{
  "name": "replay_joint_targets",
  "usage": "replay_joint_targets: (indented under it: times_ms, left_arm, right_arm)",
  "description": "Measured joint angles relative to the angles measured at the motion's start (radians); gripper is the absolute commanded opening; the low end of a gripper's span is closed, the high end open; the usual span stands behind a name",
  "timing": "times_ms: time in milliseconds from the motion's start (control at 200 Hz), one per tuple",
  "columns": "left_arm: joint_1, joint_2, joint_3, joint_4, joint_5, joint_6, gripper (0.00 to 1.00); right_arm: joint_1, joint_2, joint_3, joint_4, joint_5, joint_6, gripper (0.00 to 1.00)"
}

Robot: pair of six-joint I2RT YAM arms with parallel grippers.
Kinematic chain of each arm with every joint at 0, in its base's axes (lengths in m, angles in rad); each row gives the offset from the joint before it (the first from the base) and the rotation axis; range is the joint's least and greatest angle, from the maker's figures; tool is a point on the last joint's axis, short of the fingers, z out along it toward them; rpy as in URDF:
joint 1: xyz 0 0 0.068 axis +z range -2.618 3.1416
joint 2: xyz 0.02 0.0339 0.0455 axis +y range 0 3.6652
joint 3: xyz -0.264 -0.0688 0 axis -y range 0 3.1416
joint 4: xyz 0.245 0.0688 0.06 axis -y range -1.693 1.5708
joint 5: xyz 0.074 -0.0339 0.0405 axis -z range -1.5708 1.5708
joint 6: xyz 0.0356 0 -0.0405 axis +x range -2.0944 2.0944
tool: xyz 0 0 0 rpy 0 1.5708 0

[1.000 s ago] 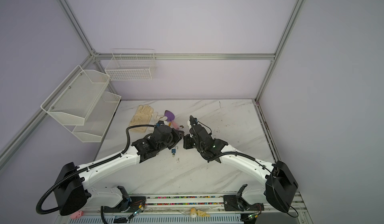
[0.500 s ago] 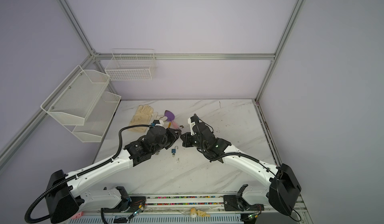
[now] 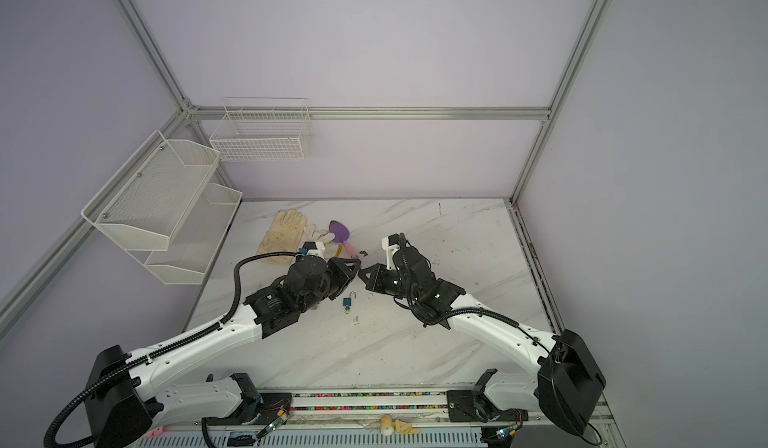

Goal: Unlock with the key
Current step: 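Insert the silver key held by the right gripper into the brass padlock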

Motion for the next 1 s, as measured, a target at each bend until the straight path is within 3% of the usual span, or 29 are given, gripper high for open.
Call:
replay_joint_targets:
  times_ms: [315,710,780,1005]
  left_arm:
    - [0.006,-0.031,-0.018,0.026,-0.011,0.001,0.02]
    - [0.006,-0.031,-0.014,0.037,0.000,0.057,0.03]
    - [0.006,-0.034,-0.014,0.037,0.000,0.072,0.03]
    - [0.010,-0.051,-0.014,-0.034,-0.010,0.161,0.03]
  right_arm:
    - [-0.005,-0.003,-0.035,0.093,-0.031,0.048,0.00]
    - [0.004,-0.030,0.010,-0.037,0.047,-0.096,0.00]
    - [0.008,-0.033,0.024,-0.069,0.064,-0.127,0.06]
    - [0.014,-0.074,0.056,-0.132,0.148,-0.220,0.38]
